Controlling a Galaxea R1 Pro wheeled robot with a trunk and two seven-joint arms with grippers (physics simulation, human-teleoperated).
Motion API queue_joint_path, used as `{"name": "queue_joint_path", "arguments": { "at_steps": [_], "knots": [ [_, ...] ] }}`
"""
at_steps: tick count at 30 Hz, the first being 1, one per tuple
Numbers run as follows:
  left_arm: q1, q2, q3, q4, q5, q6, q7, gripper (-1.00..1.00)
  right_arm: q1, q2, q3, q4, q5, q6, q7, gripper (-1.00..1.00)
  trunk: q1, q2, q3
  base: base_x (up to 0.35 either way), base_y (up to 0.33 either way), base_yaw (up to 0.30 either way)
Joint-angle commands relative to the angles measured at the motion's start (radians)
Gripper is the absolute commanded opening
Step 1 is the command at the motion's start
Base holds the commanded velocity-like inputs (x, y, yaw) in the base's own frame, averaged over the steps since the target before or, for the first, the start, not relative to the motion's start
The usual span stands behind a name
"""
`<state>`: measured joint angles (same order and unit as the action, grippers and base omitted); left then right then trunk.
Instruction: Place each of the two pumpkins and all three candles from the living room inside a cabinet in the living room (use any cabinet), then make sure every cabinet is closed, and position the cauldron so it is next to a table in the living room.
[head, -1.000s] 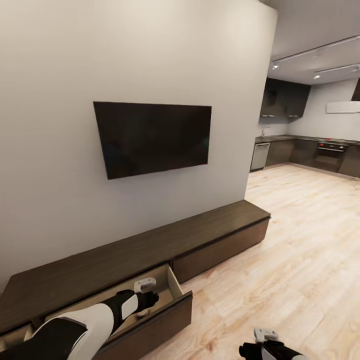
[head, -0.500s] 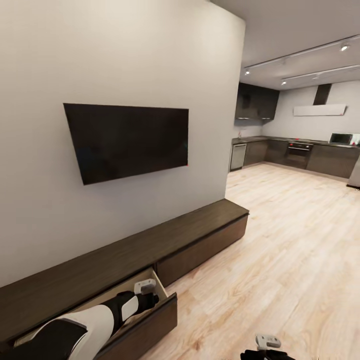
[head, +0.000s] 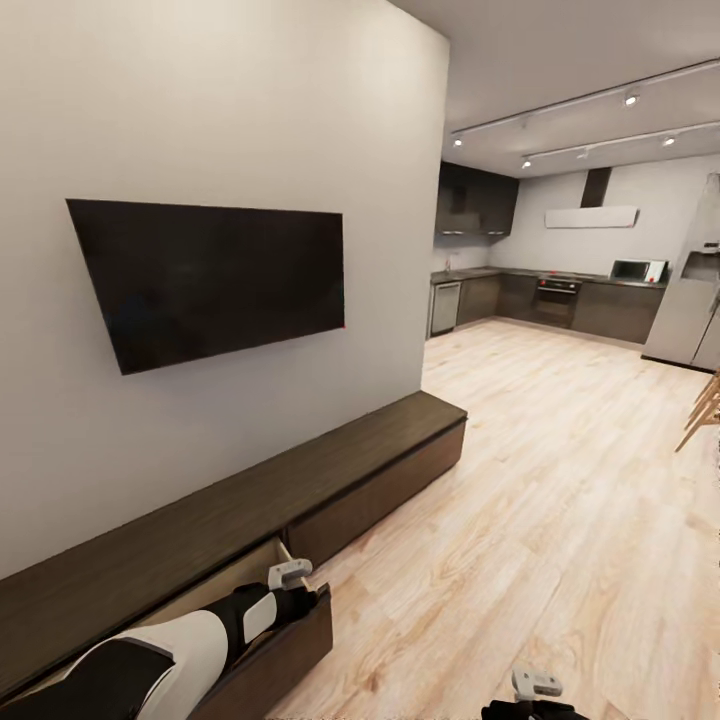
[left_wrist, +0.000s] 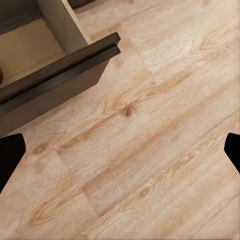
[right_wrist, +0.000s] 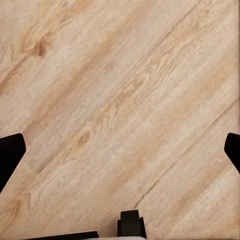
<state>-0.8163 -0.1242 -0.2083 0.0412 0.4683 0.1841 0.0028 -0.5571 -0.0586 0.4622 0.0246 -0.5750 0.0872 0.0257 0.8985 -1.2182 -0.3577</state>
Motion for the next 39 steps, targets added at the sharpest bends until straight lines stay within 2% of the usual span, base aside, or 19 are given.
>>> {"name": "queue_joint_path", "arguments": {
  "at_steps": [1,10,39],
  "knots": [
    [-0.001,0.0,-0.008,0.002,0.01,0.002,0.0,1.0,-0.001,0.0,0.008,0.002,-0.008,0.002,0.003,1.0,0.0,-0.001,-0.003,0.0,0.0,-0.042],
    [-0.001,0.0,-0.008,0.002,0.01,0.002,0.0,1.0,-0.001,0.0,0.009,0.001,-0.009,0.002,0.003,1.0,0.0,-0.001,-0.007,0.0,0.0,-0.109],
    [-0.001,-0.002,-0.008,0.002,0.01,0.002,0.0,1.0,0.002,0.001,0.009,0.0,-0.009,0.0,0.003,1.0,0.0,-0.001,-0.007,0.0,0.0,-0.292]
  ]
}}
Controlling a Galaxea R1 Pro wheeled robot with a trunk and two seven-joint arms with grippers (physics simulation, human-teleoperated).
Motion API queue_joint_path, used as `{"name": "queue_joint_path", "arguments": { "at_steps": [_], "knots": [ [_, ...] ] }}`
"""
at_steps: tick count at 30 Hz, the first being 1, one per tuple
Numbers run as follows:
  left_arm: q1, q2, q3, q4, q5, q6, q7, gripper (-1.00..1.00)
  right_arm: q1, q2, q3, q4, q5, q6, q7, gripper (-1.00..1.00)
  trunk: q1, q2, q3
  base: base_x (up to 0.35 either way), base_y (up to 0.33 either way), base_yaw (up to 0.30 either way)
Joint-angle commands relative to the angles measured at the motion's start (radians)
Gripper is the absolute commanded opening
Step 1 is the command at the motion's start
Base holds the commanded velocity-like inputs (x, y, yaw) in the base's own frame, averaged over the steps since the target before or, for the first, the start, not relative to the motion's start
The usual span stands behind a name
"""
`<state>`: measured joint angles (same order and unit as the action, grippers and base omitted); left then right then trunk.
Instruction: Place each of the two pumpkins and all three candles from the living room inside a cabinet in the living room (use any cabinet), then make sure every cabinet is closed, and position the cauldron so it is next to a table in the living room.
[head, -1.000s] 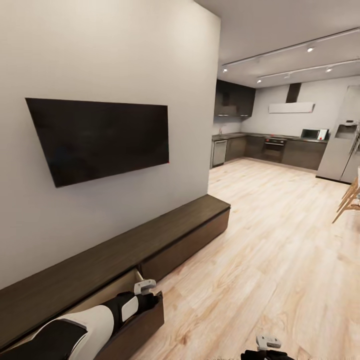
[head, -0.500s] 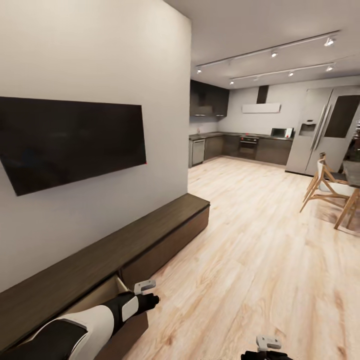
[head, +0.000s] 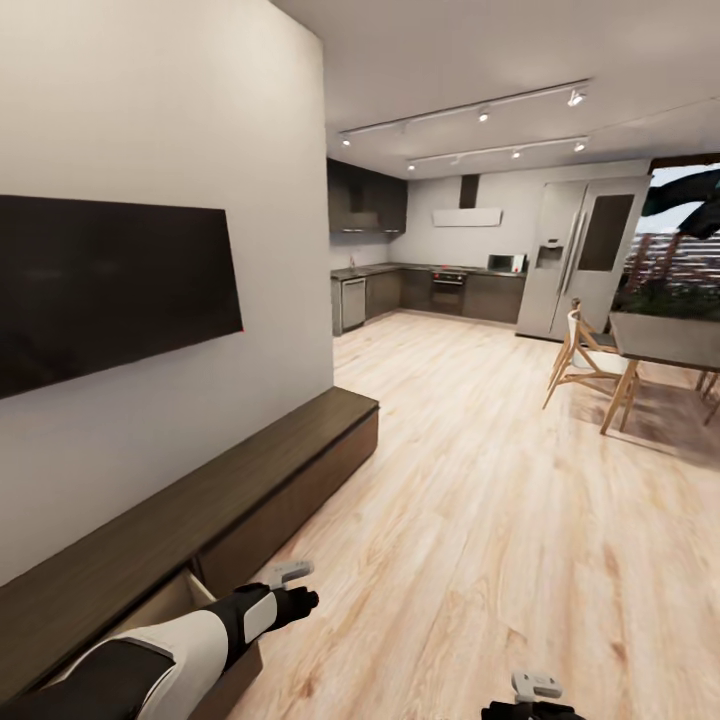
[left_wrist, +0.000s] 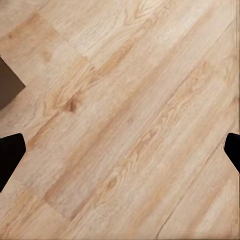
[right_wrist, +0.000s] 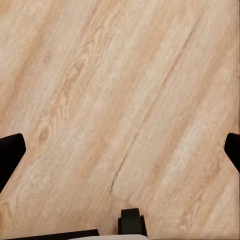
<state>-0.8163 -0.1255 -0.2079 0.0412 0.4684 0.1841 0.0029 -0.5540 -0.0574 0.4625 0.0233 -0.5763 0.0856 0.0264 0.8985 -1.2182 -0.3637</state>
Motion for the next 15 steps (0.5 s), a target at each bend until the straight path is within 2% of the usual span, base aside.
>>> {"name": "queue_joint_path", "arguments": {
  "at_steps": [1,15],
  "knots": [
    [-0.001,0.0,-0.008,0.002,0.01,0.002,0.0,1.0,-0.001,0.0,0.008,0.002,-0.008,0.002,0.003,1.0,0.0,-0.001,-0.001,0.0,0.0,-0.294],
    [-0.001,0.0,-0.008,0.002,0.01,0.002,0.0,1.0,-0.001,0.0,0.008,0.002,-0.008,0.002,0.003,1.0,0.0,-0.001,0.01,0.0,0.0,-0.278]
  ]
}}
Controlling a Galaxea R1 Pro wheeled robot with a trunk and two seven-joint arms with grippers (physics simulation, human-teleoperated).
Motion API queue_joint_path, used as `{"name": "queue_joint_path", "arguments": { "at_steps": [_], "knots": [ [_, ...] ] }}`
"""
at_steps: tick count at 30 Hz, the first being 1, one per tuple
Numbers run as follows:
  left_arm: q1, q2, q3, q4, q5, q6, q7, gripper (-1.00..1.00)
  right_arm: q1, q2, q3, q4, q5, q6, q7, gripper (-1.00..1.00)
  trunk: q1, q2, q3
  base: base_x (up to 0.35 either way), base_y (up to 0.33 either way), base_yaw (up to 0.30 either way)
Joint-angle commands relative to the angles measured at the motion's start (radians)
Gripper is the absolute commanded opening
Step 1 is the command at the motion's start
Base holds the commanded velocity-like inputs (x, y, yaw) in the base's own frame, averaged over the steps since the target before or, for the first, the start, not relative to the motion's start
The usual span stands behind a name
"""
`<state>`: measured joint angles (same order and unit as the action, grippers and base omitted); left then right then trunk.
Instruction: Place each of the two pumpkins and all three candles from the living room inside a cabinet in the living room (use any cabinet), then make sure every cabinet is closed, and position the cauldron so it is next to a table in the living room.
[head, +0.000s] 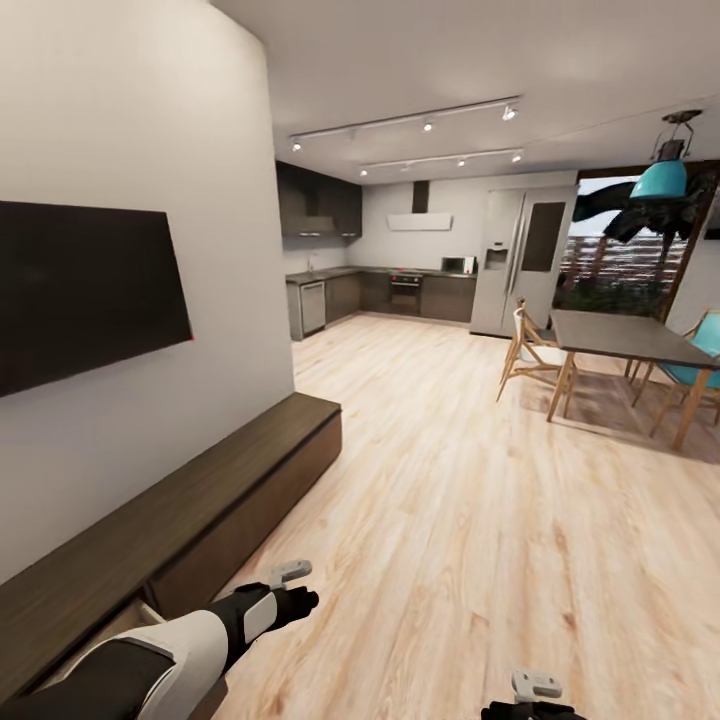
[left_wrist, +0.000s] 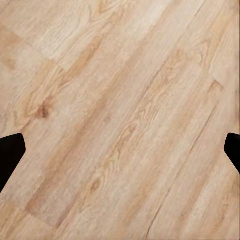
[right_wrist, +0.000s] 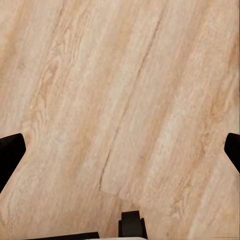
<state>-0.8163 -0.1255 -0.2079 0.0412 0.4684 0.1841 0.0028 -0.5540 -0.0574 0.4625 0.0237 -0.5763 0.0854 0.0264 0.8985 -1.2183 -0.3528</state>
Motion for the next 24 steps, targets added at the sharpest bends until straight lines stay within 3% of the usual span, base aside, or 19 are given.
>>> {"name": "queue_joint_path", "arguments": {
  "at_steps": [1,11,24],
  "knots": [
    [-0.001,0.0,-0.008,0.002,0.01,0.002,0.0,1.0,-0.001,0.0,0.008,0.001,-0.008,0.002,0.003,1.0,0.0,-0.001,0.0,0.031,0.0,-0.27],
    [-0.001,0.0,-0.008,0.002,0.01,0.002,0.001,1.0,-0.001,0.0,0.008,0.002,-0.01,0.002,0.002,1.0,0.0,-0.001,0.005,0.176,-0.097,-0.222],
    [0.0,-0.002,-0.008,0.002,0.01,0.002,0.0,1.0,0.011,-0.001,0.007,0.002,-0.009,-0.068,0.007,1.0,0.0,-0.001,0.005,0.255,-0.173,-0.018]
  ]
}}
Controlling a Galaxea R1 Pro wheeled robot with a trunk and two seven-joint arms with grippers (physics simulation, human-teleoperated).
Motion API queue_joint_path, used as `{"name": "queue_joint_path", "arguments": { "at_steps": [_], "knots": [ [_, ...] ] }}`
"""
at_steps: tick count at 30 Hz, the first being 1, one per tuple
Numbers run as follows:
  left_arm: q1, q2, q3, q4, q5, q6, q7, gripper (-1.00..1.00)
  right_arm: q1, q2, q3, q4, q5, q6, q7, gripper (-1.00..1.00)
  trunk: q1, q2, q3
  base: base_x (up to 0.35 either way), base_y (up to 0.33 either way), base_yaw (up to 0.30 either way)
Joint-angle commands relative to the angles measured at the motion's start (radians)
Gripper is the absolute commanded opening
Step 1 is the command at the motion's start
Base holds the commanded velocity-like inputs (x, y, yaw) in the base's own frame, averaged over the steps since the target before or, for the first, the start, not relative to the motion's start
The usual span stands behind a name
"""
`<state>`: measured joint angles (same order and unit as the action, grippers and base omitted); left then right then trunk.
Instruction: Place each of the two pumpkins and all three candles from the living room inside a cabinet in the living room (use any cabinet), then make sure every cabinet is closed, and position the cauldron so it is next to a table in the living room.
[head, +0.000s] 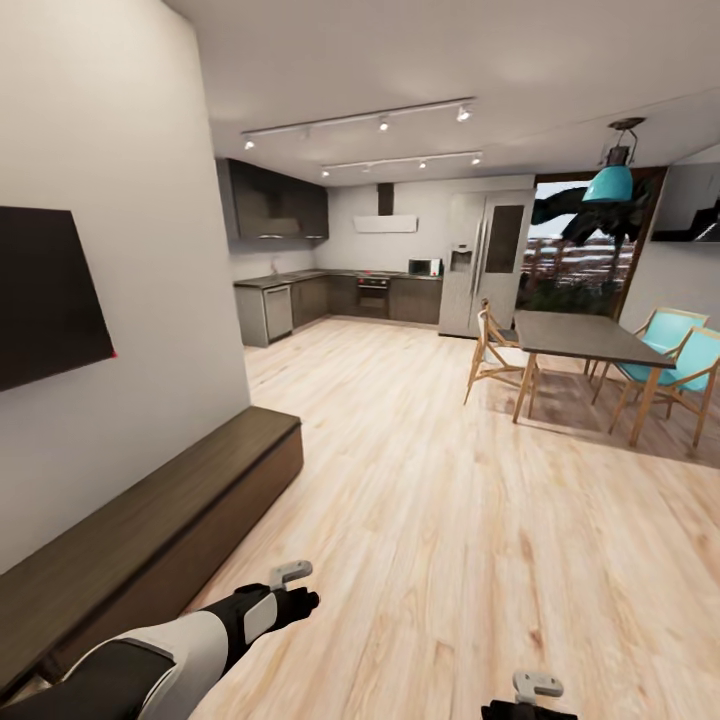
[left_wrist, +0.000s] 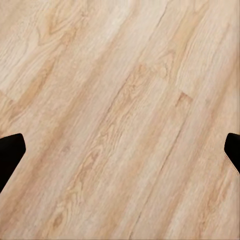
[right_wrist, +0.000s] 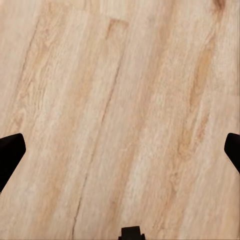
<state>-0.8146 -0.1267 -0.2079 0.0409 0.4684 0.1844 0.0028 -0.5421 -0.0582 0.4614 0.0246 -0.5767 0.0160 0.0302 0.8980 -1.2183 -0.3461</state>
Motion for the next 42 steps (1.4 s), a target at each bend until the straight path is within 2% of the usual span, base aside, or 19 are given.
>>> {"name": "queue_joint_path", "arguments": {
  "at_steps": [1,28,42],
  "knots": [
    [-0.001,0.0,-0.008,0.002,0.01,0.001,0.0,1.0,-0.001,0.0,0.008,0.001,-0.009,0.001,0.005,1.0,0.001,-0.001,-0.001,0.256,-0.175,-0.141],
    [-0.001,-0.001,-0.008,0.002,0.01,0.001,0.0,1.0,-0.001,0.0,0.008,0.001,-0.009,0.0,0.007,1.0,0.001,-0.001,-0.001,0.264,-0.17,-0.283],
    [-0.001,-0.001,-0.008,0.002,0.01,0.001,0.0,1.0,-0.001,0.0,0.008,0.001,-0.009,0.0,0.007,1.0,0.001,-0.001,-0.001,0.328,0.026,-0.294]
  ]
}}
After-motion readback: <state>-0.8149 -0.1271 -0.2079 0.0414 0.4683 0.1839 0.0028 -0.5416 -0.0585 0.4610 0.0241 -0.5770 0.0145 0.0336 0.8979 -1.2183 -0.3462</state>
